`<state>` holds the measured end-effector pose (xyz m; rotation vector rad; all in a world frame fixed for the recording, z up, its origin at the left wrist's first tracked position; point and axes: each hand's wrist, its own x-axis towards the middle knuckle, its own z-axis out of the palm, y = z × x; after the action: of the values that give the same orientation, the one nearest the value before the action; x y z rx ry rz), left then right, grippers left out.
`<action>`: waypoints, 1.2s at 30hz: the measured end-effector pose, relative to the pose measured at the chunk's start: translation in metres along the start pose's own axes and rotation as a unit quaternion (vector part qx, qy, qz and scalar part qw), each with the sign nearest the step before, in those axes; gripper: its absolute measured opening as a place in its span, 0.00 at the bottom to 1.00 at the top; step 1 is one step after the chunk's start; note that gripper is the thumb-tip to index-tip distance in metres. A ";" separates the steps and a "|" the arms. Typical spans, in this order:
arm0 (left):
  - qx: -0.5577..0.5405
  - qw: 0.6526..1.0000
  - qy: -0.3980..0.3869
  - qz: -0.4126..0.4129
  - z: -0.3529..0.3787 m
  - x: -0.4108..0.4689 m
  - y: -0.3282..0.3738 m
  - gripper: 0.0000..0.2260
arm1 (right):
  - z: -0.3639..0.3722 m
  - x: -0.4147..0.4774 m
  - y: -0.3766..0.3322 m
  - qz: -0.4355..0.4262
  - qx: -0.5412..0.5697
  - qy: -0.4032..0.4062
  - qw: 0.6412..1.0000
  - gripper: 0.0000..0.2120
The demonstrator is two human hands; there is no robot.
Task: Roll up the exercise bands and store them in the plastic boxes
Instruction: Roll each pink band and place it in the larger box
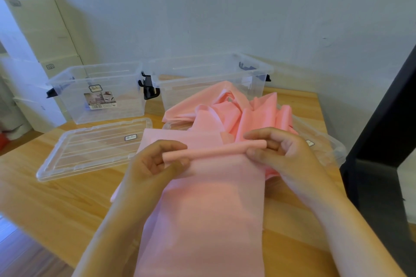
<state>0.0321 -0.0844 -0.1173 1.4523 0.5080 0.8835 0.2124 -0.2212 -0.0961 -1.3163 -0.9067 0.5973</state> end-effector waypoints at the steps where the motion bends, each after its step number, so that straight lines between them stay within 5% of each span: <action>1: -0.001 1.000 -0.010 0.000 0.001 0.000 0.001 0.07 | 0.000 0.000 0.001 -0.002 -0.005 0.000 1.000 0.10; 18: -0.034 0.999 -0.025 -0.027 0.004 -0.005 0.003 0.07 | 0.000 -0.002 -0.001 0.001 0.021 -0.028 0.999 0.04; 26: 0.024 1.000 0.001 0.010 0.005 -0.002 -0.002 0.10 | 0.001 -0.001 0.000 0.017 0.017 0.021 1.000 0.13; 36: 0.017 1.000 0.016 0.012 0.014 -0.001 -0.012 0.05 | 0.011 -0.001 0.005 0.018 0.052 0.125 0.991 0.12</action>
<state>0.0444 -0.0925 -0.1276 1.4803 0.5330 0.9222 0.2038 -0.2149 -0.1013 -1.2817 -0.6399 0.4888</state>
